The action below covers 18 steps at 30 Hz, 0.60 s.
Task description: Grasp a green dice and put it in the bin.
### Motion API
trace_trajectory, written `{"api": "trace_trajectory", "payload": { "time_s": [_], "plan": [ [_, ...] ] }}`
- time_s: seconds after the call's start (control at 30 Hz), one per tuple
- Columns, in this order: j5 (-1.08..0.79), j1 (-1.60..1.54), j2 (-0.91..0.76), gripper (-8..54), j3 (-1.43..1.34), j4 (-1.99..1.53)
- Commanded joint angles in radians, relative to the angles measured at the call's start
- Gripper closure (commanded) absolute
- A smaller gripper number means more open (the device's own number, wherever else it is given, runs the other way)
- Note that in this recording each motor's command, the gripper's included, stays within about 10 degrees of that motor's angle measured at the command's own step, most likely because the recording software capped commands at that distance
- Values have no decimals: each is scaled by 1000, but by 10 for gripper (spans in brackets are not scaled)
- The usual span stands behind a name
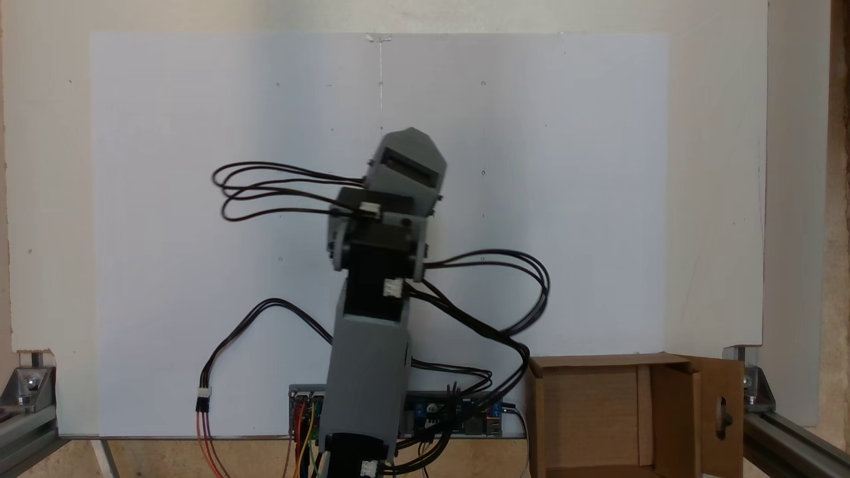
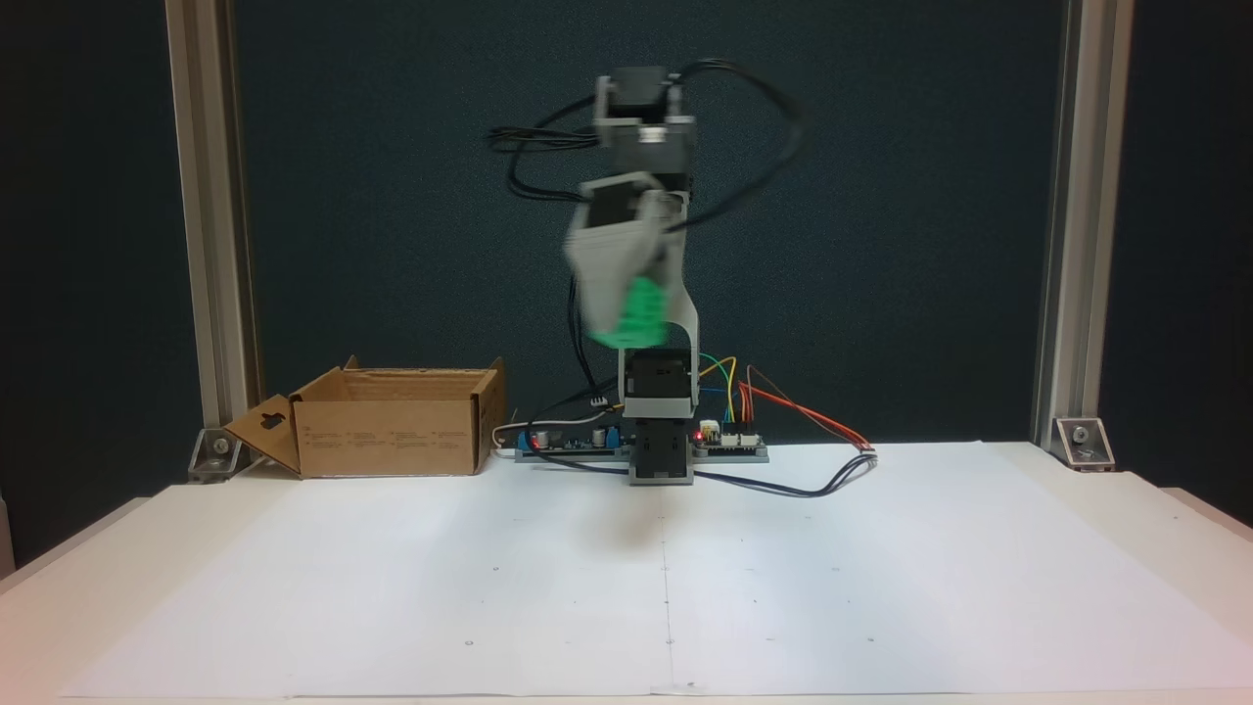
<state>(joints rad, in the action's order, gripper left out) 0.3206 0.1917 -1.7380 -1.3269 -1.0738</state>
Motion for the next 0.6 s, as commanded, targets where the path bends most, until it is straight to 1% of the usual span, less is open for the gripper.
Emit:
{"api": "trace_trajectory", "payload": {
  "time_s": [0.0, 0.2, 0.4, 0.57],
  "plan": [
    [-126, 115, -21, 336, 34, 2],
    [-291, 434, -20, 336, 34, 35],
    [-488, 819, -5, 336, 35, 78],
    [-612, 1134, 86, 336, 37, 206]
  ]
}}
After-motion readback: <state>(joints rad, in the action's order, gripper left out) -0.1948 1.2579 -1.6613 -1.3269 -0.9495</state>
